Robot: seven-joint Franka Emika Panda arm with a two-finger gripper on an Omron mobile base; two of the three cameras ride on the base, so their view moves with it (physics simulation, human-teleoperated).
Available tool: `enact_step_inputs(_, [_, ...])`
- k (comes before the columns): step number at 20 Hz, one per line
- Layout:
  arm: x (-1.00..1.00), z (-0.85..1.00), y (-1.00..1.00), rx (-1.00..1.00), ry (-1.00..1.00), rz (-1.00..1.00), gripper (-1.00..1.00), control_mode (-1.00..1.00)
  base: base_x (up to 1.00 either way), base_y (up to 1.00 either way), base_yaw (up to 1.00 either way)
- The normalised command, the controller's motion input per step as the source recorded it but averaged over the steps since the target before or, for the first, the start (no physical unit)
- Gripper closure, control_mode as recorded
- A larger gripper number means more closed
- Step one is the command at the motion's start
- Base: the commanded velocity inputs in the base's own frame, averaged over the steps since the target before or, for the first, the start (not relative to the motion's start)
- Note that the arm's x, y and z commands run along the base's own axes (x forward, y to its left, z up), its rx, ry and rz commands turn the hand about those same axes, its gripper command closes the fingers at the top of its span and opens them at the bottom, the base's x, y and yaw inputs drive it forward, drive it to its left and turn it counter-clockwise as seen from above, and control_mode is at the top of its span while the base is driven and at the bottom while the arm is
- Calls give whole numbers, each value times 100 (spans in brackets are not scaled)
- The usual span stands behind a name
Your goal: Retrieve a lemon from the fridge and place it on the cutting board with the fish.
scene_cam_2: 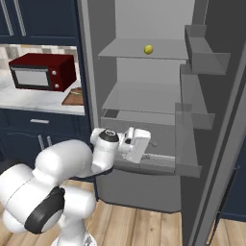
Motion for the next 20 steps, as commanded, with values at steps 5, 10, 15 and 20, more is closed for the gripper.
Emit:
enact_step_inputs(5, [0,49,80,66,10,-16,-100,-100,0,0,0])
enact_step_inputs(10, [-17,6,95,82,12,-12,-100,-100,0,0,0])
enact_step_inputs(15, [-17,-13,100,91,7,-2,-100,-100,0,0,0])
enact_step_inputs(20, [-26,6,90,62,-9,10,-100,-100,0,0,0])
